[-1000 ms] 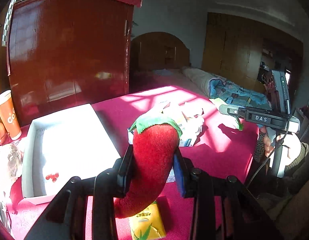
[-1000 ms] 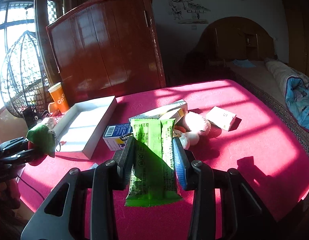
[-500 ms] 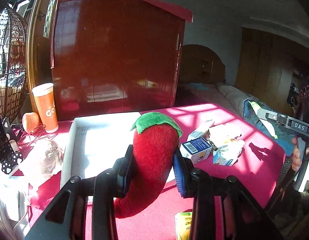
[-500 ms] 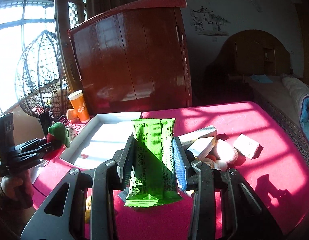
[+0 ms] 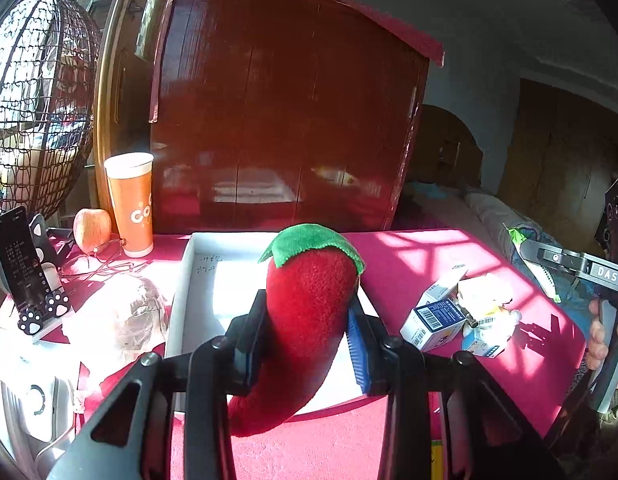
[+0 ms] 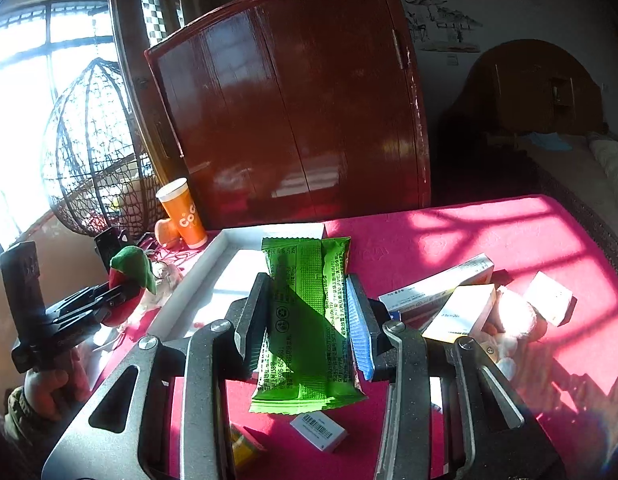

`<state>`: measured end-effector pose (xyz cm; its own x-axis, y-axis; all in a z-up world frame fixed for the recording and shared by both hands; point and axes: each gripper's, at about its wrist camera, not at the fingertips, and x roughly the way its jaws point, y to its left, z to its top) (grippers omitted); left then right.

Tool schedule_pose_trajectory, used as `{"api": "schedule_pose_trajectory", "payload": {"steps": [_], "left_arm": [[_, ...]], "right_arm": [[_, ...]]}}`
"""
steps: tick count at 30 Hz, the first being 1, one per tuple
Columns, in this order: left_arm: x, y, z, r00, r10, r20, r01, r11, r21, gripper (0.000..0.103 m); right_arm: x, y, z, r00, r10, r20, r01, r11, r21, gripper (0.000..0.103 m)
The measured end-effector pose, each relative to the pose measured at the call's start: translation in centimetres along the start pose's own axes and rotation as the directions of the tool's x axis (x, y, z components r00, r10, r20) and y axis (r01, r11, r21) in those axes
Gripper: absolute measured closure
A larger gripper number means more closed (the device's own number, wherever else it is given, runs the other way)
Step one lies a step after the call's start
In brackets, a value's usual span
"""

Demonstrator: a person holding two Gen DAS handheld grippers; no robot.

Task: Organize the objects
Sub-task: 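Carry the green snack bar and red chili plush over the white tray with both tools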

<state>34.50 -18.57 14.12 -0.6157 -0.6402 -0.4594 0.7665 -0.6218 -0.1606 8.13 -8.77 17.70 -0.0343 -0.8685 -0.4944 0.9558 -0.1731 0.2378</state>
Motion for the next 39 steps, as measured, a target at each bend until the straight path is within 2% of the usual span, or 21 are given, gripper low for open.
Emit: {"api": "schedule_pose_trajectory", "payload": {"steps": [6, 18, 24, 27, 32, 39], "left_arm": [[0.1, 2.2, 0.4, 0.999, 0.052, 0.001, -0.052, 0.998, -0.038, 0.068], [1.9, 3.5, 2.7, 0.99, 0.143, 0.007, -0.143, 0.99, -0.002, 0.068], [4.0, 3.5, 3.9, 0.971, 0.24, 0.002, -0.24, 0.97, 0.029, 0.068], [5.4, 3.9, 4.3, 0.964, 0.267, -0.018, -0.267, 0.963, 0.027, 0.068], [7.3, 4.1, 4.7, 0.956, 0.291, -0.038, -0.29, 0.957, 0.028, 0.068], [10.2, 3.7, 5.0, 0.952, 0.297, -0.072, -0.293, 0.955, 0.054, 0.067]], "right_arm": [[2.1, 1.9, 1.1, 0.999, 0.036, -0.029, -0.037, 0.999, -0.016, 0.067], [4.8, 5.4, 3.1, 0.996, 0.072, -0.058, -0.075, 0.995, -0.064, 0.067], [6.7, 7.0, 4.2, 0.996, 0.061, -0.07, -0.068, 0.992, -0.103, 0.066], [7.9, 7.4, 4.7, 0.994, 0.07, -0.088, -0.078, 0.993, -0.09, 0.066], [9.8, 8.2, 4.9, 0.994, 0.054, -0.1, -0.064, 0.992, -0.105, 0.066], [13.9, 8.6, 4.4, 0.987, 0.025, -0.157, -0.039, 0.995, -0.091, 0.066]]}}
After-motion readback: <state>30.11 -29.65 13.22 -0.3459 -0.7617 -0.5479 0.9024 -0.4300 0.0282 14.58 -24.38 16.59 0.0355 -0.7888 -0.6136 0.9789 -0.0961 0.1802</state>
